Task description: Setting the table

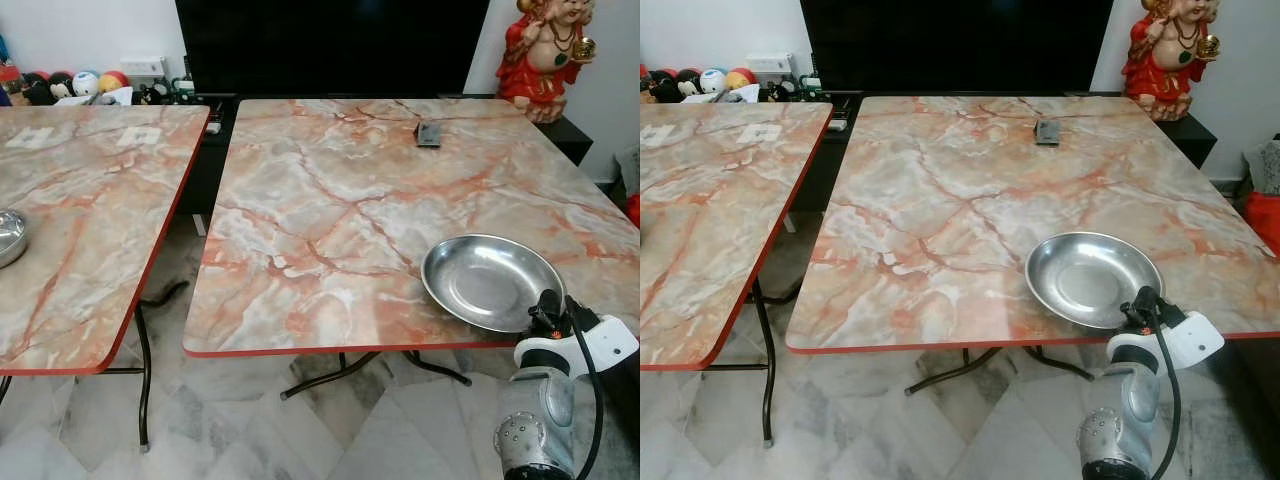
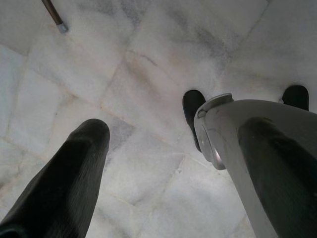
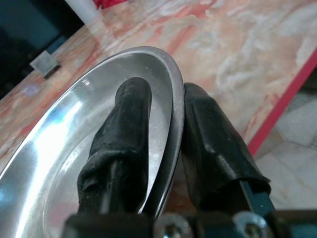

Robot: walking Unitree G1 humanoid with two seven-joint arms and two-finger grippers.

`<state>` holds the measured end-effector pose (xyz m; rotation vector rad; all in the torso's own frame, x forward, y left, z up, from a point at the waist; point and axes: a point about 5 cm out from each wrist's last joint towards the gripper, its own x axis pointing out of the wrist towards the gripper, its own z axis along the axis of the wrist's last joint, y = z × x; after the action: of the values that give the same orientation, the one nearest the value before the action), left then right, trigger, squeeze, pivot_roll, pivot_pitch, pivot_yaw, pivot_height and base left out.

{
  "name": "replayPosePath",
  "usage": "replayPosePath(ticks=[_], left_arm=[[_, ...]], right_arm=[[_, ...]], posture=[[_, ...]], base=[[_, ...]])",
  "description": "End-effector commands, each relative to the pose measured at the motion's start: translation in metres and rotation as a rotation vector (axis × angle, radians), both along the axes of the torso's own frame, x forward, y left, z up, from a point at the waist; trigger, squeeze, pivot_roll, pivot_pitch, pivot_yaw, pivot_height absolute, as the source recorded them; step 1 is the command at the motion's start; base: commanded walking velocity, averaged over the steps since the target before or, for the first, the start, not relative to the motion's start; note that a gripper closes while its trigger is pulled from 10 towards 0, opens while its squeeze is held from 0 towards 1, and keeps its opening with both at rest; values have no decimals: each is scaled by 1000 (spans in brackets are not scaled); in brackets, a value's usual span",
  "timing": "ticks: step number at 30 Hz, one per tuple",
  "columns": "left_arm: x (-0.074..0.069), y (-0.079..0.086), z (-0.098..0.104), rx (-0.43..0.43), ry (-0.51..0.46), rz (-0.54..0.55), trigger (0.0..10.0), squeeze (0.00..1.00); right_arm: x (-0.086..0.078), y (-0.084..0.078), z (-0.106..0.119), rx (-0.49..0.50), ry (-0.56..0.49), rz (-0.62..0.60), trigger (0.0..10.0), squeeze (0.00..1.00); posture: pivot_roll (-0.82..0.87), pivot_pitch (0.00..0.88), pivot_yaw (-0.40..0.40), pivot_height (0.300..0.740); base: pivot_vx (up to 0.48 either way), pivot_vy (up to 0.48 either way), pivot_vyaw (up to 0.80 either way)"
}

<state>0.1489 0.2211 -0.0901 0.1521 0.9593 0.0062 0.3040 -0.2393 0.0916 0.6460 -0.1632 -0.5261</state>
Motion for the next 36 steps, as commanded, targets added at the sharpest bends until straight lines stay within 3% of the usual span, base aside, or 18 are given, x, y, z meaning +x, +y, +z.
replayPosePath(ticks=[1,22,23,24,28,31,32,36], left_arm=[[-12,0,-5,5,45,-2,10000,0],[-25,7,-8,17,74,4,10000,0],[-26,7,-8,17,74,4,10000,0],[-25,7,-8,17,74,4,10000,0],[-25,6,-8,17,74,4,10000,0],[-24,5,-8,17,73,3,10000,0],[-23,4,-8,16,72,1,10000,0],[-22,1,-8,14,71,-2,10000,0]], right_arm=[[3,-5,3,-4,-5,-30,10000,0],[22,-8,-3,68,42,-66,10000,0],[23,-7,-4,70,44,-66,10000,325],[23,-6,-5,69,50,-62,10000,776],[23,-3,-8,69,67,-50,10000,773],[23,-2,-10,67,70,-45,10000,702],[23,-1,-11,65,73,-43,10000,459],[21,0,-13,56,79,-40,10000,412]], posture=[[5,102,-26,740],[16,105,-13,740],[15,105,-13,740],[15,105,-13,740],[15,105,-13,740],[16,106,-13,740],[16,106,-13,740],[12,105,-16,740]], base=[[0,0,0],[0,0,0],[0,0,0],[0,0,0],[0,0,0],[0,0,0],[0,0,0],[0,0,0]])
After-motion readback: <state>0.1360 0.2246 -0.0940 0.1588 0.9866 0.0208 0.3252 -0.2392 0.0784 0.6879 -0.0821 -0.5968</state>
